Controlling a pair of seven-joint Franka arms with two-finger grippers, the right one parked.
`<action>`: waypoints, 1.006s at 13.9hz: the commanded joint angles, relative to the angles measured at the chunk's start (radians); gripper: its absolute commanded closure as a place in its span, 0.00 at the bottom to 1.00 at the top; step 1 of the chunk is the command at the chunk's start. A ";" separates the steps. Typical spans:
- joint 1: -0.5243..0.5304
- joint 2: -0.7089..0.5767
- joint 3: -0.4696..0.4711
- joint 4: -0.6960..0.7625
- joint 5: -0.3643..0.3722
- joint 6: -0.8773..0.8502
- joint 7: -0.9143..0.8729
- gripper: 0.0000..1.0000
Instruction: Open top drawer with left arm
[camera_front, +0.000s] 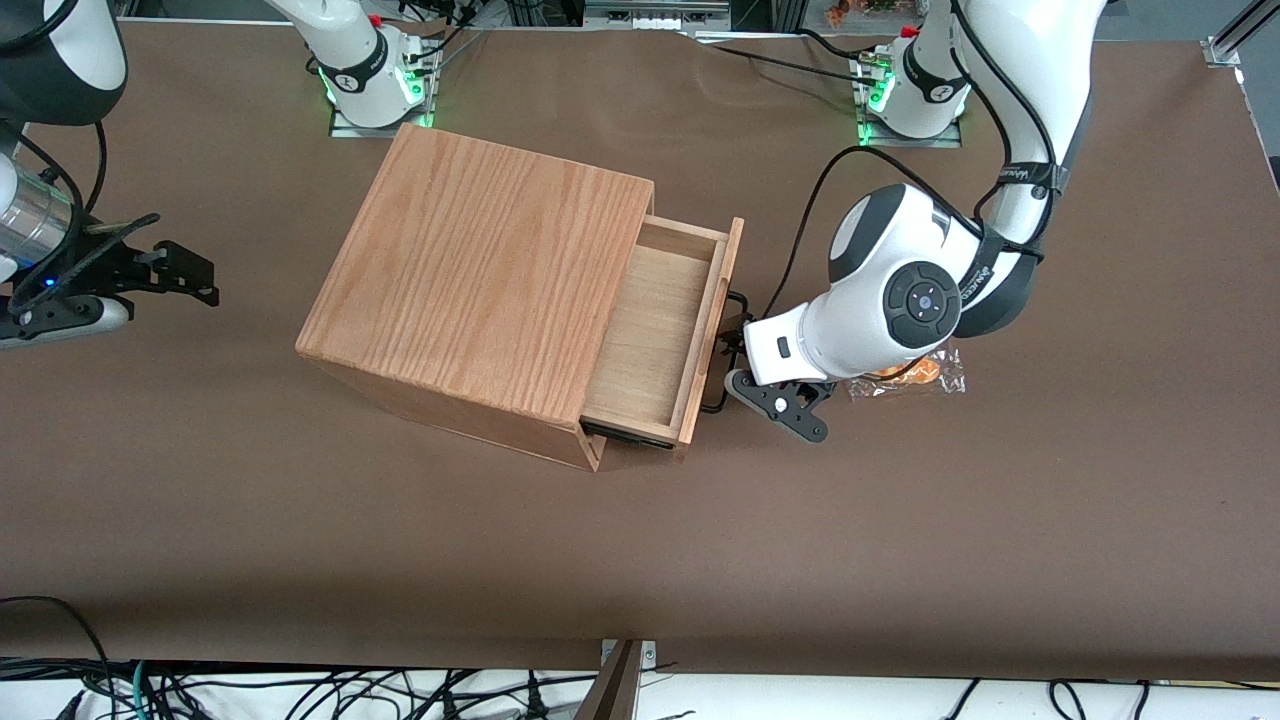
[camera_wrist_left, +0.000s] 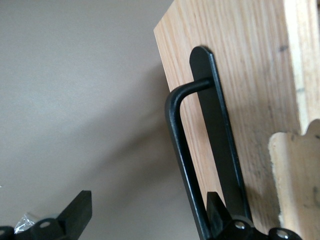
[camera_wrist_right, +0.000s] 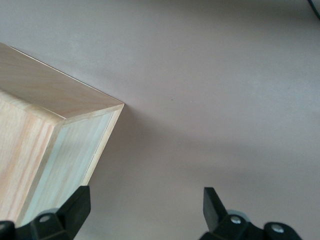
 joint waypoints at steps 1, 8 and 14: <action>0.024 -0.027 0.002 -0.053 0.048 -0.017 0.039 0.00; 0.015 -0.019 0.002 -0.053 0.046 -0.017 0.040 0.00; 0.026 -0.021 0.002 -0.055 0.050 -0.017 0.088 0.00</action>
